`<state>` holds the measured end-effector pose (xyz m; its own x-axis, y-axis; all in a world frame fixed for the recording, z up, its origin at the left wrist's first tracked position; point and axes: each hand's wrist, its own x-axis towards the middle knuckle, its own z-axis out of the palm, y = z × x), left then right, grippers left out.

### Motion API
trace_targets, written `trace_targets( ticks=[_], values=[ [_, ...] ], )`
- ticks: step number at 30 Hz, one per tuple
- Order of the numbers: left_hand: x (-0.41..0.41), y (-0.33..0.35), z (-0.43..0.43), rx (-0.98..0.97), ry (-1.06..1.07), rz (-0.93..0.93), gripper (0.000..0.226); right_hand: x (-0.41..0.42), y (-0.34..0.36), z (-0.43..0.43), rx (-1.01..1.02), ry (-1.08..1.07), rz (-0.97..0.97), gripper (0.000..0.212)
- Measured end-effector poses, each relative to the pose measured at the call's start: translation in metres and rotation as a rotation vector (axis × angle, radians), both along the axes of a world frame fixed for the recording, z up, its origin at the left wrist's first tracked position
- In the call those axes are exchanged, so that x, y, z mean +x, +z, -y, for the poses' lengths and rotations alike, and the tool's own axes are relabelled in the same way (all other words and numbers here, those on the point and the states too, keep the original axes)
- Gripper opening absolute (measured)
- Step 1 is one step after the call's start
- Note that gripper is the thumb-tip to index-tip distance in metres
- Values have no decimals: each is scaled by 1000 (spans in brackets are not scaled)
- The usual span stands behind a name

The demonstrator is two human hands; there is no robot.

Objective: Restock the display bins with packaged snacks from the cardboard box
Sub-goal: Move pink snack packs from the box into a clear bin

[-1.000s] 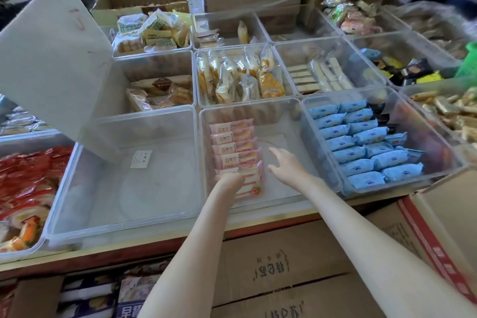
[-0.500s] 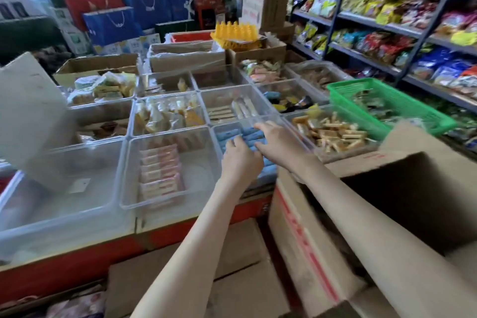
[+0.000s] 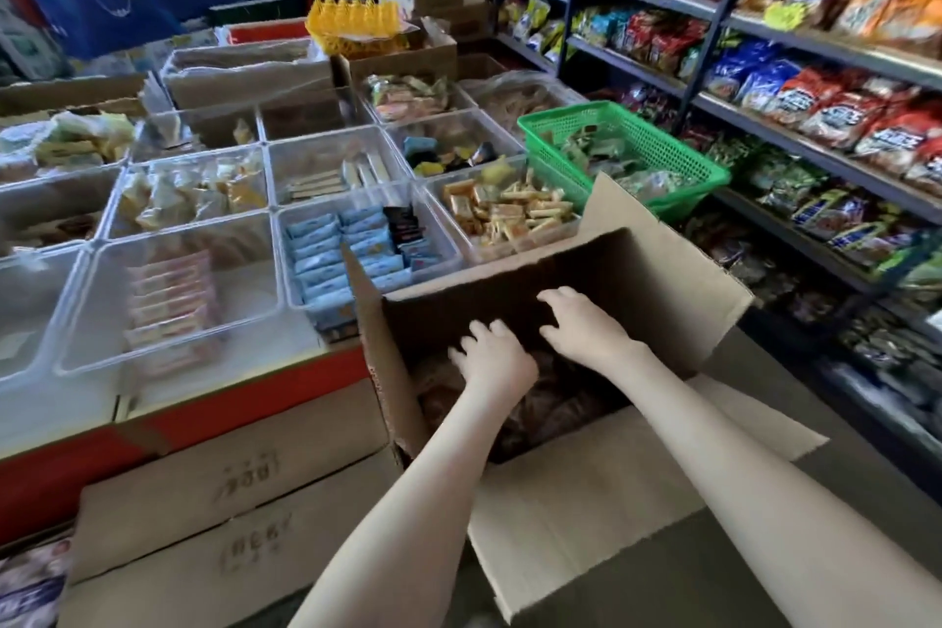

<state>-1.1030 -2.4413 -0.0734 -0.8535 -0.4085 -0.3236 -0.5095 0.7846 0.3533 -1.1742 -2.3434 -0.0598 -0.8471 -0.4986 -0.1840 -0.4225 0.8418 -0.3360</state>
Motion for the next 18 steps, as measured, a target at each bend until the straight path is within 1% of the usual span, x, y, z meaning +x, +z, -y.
trace_targets(
  ticks=[2, 4, 6, 8, 9, 11, 13, 15, 18],
  values=[
    [-11, -25, -5, 65, 37, 89, 55, -12, -24, -8, 32, 5, 20, 51],
    [-25, -54, -6, 113, 85, 131, 59, -27, -51, -15, 80, 27, 57, 52],
    [-34, -79, -2, 170, 114, 102, 62, -45, -79, -20, 144, 49, 106, 56],
    [-42, -103, 3, 238, 167, 26, 55, -64, -103, -24, 214, 66, 175, 54],
    [-44, -114, 5, 281, 229, 14, 49, -73, -115, -25, 241, 78, 219, 53],
    [-47, -136, 10, 375, 411, 49, 43, -85, -137, -27, 247, 113, 300, 55],
    [-49, -161, 16, 450, 600, 103, 48, -92, -162, -25, 253, 136, 363, 59],
    [-51, -178, 18, 527, 722, 190, 55, -96, -188, -22, 314, 137, 433, 56],
    [-54, -201, 15, 695, 938, 203, 47, -92, -203, -13, 368, 148, 505, 52]
  ],
)
